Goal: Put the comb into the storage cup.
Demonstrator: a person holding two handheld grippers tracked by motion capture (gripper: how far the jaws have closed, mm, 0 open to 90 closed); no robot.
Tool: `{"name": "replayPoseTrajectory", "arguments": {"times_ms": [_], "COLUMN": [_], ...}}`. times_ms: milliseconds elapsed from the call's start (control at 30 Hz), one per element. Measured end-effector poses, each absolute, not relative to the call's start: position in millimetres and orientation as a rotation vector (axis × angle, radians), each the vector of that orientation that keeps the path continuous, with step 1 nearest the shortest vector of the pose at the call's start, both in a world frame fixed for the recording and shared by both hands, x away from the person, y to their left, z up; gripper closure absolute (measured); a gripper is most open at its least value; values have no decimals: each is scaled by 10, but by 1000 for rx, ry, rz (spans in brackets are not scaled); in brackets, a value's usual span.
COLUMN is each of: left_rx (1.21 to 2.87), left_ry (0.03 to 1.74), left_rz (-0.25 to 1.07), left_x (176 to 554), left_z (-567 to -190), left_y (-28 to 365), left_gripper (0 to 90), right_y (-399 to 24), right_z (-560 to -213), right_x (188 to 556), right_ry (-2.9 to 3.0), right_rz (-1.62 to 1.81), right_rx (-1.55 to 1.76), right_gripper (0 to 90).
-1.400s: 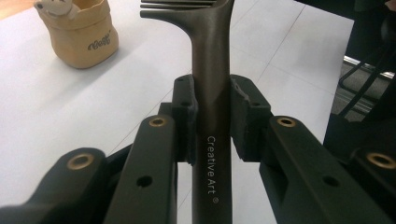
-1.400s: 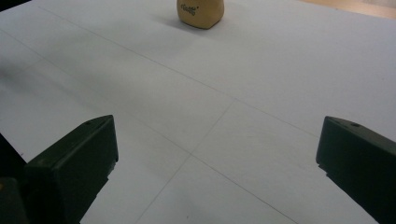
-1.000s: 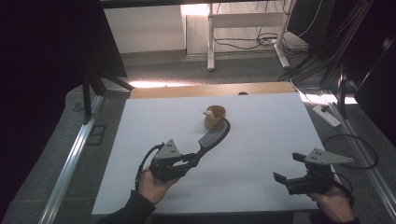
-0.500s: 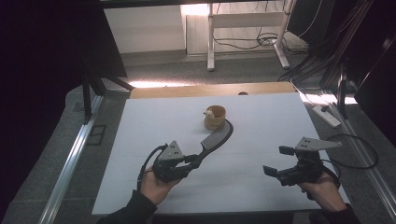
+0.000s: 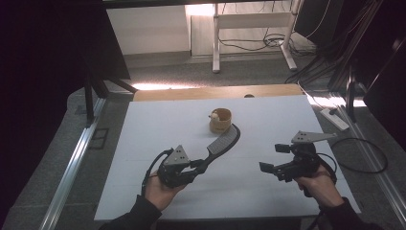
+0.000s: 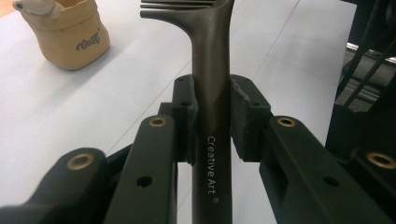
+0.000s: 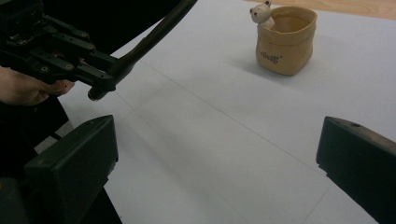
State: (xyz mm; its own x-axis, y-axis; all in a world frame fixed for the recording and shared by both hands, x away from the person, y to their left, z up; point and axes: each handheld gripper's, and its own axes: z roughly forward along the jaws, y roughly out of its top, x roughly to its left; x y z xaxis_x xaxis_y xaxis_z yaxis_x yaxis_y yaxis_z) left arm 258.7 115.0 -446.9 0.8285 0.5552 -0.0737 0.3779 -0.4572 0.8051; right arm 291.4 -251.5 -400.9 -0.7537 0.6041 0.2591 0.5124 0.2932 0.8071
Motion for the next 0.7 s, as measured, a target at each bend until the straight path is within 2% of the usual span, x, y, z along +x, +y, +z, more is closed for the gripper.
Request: {"name": "replayPoseTrajectory", "arguments": {"times_ms": [700], "left_rx": [2117], "left_ry": [670], "left_rz": [246], "left_x": [2593], "left_z": [-4498], "left_y": [1107], "left_gripper": [723], "right_y": [-2180], "right_z": [-3996], "right_x": [3189], "right_ry": [2555], "right_rz": [1466], "right_rx": [1052], "right_gripper": [0]}}
